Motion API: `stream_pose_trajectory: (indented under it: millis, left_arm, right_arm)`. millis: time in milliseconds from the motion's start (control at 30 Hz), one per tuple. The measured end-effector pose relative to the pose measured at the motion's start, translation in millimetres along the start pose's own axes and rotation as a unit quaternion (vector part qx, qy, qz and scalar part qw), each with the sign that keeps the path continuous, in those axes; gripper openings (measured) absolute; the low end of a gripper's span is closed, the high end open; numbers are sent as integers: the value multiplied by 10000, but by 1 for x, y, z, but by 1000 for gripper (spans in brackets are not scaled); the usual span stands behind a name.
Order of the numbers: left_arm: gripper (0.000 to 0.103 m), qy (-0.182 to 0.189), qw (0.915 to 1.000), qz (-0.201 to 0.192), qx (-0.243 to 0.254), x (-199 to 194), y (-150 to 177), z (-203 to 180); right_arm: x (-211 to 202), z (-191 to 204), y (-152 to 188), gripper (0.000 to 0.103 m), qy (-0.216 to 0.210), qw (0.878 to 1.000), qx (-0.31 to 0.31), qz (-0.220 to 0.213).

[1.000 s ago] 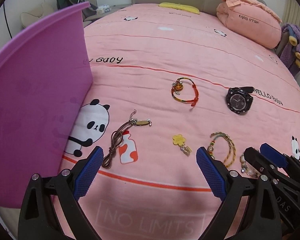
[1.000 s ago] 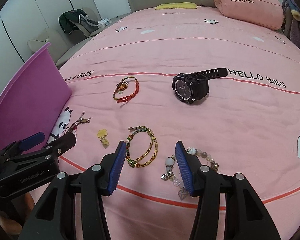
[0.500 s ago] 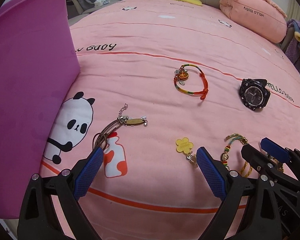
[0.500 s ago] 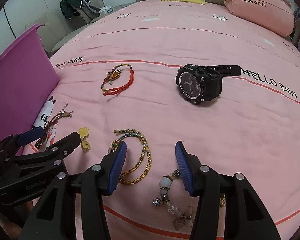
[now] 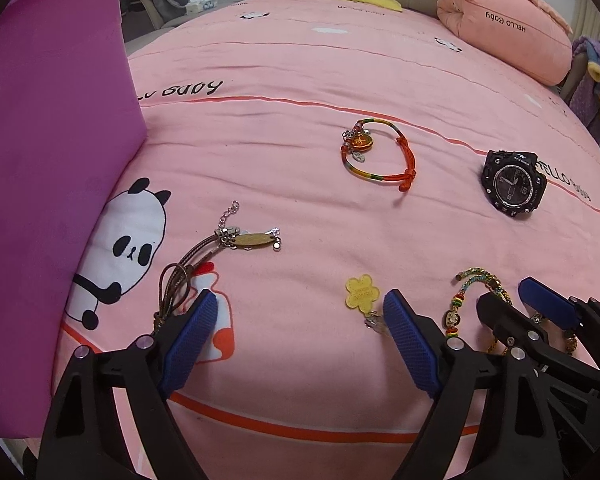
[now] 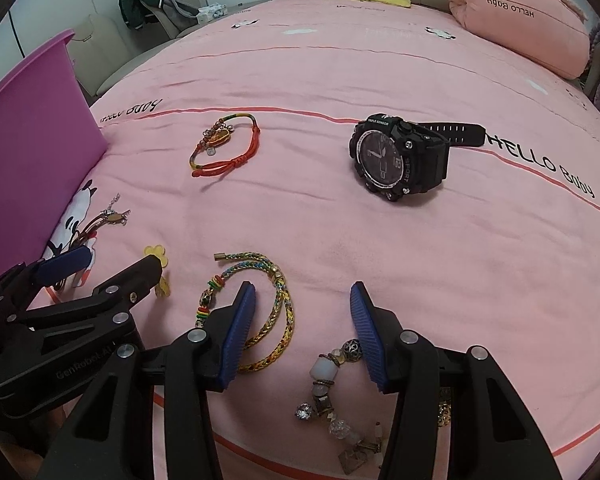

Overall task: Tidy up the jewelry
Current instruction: 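Lower left tool to yellow flower charm while right tool reaches green braided bracelet, then close left tool on yellow flower charm while right tool grips green braided bracelet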

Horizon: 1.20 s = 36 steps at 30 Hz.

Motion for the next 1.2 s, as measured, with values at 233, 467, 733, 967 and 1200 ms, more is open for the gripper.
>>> stream_pose_trajectory:
  millis: [233, 467, 733, 967, 1200]
  left_arm:
    - [74, 114, 9999, 51, 15, -1, 2, -9]
    - [77, 123, 9998, 78, 129, 10, 5, -19]
    - [59, 291, 9994, 53, 151, 9, 5, -24]
    - [16, 832, 9964, 125, 103, 0, 12, -41]
    - [16, 1058, 9942, 209, -54, -10, 20, -39]
  right_arm:
    - [-1, -3, 1, 45, -20, 10000, 21, 28]
    - [2, -6, 3, 37, -2, 9999, -18, 103]
    - [5, 1, 2, 28, 107, 9997, -199, 93]
    - [1, 9, 2, 3, -30, 9997, -243, 94]
    - [-7, 5, 5, 3, -204, 9997, 10, 99]
Point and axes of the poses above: each gripper's, at about its wrist camera, not at the fingertips, and x roughly the way its jaws point, z to its left, y to its underside, the point moved 10 cm from there along x, roughly the way its jaws point, and after that the axes turned 5 degrees about y, right-handed, at the moved point
